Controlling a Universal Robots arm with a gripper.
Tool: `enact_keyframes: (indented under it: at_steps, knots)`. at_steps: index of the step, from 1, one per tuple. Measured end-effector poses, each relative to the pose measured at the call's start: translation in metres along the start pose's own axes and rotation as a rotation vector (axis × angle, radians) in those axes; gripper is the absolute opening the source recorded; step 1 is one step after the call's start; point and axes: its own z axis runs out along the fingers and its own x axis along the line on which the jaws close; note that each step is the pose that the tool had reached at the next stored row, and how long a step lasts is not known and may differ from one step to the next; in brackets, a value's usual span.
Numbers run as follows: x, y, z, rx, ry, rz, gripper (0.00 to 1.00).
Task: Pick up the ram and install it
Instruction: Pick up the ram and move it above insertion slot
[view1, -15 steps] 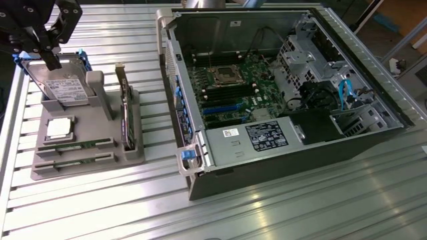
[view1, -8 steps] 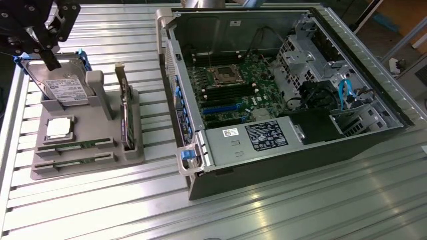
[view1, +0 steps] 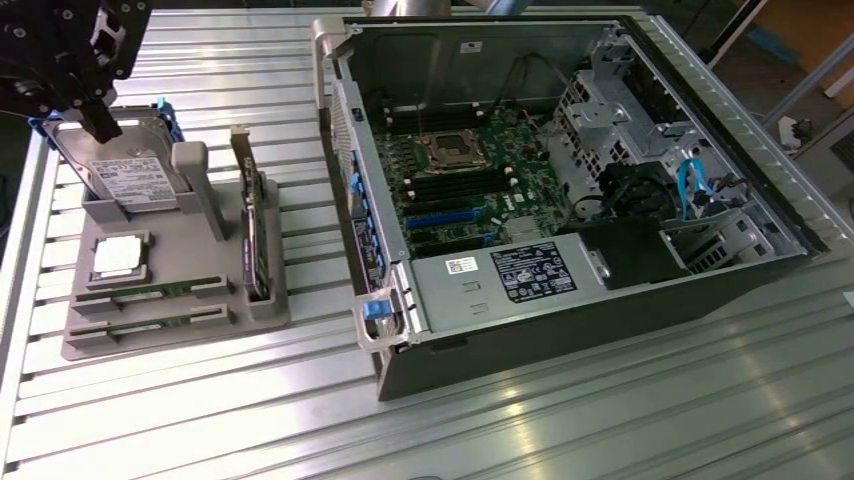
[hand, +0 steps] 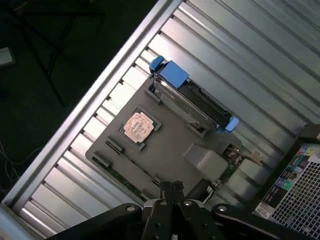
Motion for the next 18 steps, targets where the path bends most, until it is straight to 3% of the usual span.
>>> enact_keyframes:
  at_steps: [18]
  knots:
    - [0.0000,0.0000,0.0012,-0.0078,0.0141,-0.318,0.11]
